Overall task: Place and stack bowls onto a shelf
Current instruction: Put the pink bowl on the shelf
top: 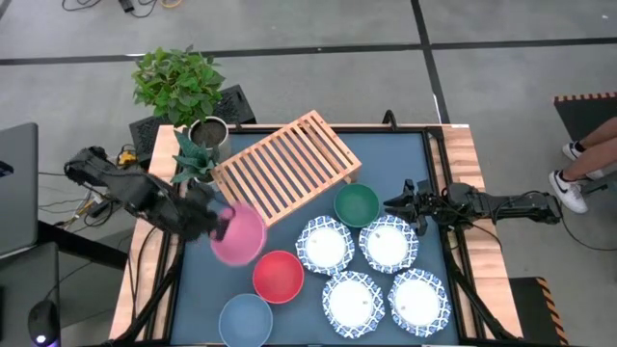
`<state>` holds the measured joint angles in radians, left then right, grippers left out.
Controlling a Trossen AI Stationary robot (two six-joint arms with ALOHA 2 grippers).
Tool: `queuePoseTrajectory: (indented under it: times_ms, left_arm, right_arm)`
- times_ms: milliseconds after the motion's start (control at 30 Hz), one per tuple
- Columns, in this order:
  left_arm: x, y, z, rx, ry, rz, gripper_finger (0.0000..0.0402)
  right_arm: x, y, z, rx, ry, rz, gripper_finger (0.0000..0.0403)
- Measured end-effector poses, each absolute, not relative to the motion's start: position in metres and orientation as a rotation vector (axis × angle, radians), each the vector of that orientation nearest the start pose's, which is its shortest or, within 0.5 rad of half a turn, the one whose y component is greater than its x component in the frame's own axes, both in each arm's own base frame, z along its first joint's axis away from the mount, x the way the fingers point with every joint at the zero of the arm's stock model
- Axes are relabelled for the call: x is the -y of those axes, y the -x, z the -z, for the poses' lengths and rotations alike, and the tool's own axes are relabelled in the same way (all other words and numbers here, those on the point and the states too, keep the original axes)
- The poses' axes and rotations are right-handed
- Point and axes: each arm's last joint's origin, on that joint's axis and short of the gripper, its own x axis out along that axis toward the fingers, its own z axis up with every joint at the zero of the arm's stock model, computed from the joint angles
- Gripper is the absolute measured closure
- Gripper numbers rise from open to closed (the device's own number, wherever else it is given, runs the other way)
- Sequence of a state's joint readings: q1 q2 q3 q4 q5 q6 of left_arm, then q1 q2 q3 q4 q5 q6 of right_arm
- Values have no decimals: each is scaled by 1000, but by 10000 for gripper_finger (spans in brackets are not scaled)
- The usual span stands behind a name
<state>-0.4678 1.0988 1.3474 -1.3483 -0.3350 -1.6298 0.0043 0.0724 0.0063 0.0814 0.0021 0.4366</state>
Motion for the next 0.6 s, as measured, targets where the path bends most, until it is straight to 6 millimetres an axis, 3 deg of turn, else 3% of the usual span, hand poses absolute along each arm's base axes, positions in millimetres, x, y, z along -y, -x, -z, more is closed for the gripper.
queuePoseTrajectory:
  times_ms: [133,233,400,600]
  left_arm:
    - [46,-147,-403,-594,1222,-822,401]
    - [29,-144,-416,-529,1273,-888,401]
    - [10,-149,-417,-551,1370,-934,401]
    - [-12,-170,-409,-667,1436,-939,401]
  right_arm:
    - [0,-102,-168,15,-437,-5,259]
    - [0,-102,-168,15,-437,-6,259]
    - [0,-102,-168,15,-437,-5,259]
    - [0,-102,-168,14,-437,-4,259]
